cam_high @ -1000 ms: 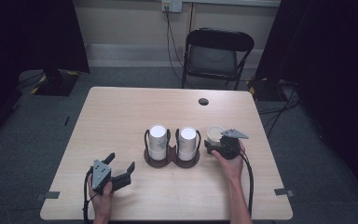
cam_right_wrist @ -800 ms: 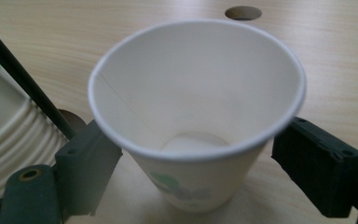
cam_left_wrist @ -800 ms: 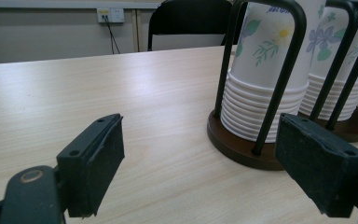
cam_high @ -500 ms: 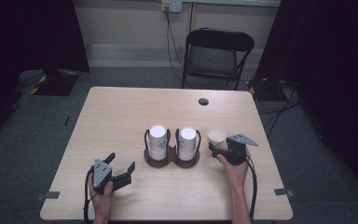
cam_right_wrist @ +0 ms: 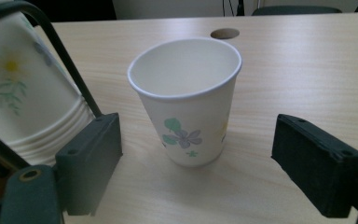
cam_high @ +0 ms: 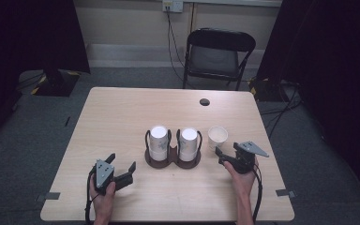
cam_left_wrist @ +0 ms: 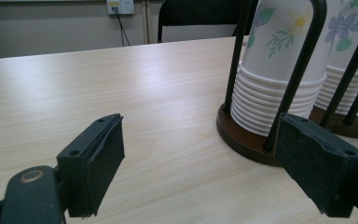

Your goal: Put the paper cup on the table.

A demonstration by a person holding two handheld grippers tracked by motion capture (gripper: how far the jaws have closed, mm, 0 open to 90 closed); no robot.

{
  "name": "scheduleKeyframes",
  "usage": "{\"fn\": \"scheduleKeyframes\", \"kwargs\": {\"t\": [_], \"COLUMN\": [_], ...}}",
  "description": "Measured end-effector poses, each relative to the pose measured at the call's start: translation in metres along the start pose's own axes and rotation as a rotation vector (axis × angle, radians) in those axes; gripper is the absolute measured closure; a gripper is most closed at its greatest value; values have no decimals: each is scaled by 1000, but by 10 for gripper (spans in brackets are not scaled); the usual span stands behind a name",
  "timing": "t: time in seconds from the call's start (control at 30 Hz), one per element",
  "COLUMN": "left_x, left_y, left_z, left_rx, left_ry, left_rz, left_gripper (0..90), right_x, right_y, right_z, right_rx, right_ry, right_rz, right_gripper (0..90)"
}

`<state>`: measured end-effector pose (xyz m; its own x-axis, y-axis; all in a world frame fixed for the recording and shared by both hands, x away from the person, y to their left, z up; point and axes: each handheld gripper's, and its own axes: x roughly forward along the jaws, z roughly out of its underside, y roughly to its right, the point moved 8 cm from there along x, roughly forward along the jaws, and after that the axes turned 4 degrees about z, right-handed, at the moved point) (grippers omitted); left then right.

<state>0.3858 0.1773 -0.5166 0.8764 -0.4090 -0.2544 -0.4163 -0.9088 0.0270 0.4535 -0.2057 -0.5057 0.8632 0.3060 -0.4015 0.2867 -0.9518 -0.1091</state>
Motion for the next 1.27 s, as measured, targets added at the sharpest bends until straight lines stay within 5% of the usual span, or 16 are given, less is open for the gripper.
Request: {"fn": "scheduleKeyframes", "kwargs": {"t": [0.6,0.9,1.27], "left_x": [-1,-1,-1], "left_y": [-5,-5,-5], "left_z": [1,2,1], "left_rx": [-41,-35,-36], "left_ry": [-12,-21,-11], "left_rz": [-60,-60,-46], "left_gripper": [154,154,154], "right_x": [-50,-54,-57], "right_y": [-25,-21,-21], "right_z": [16,38,38], "right_rx": [-25,-36,-38], "right_ry": [105,119,148], "right_rz": [49,100,101], "right_gripper": [152,148,152]}}
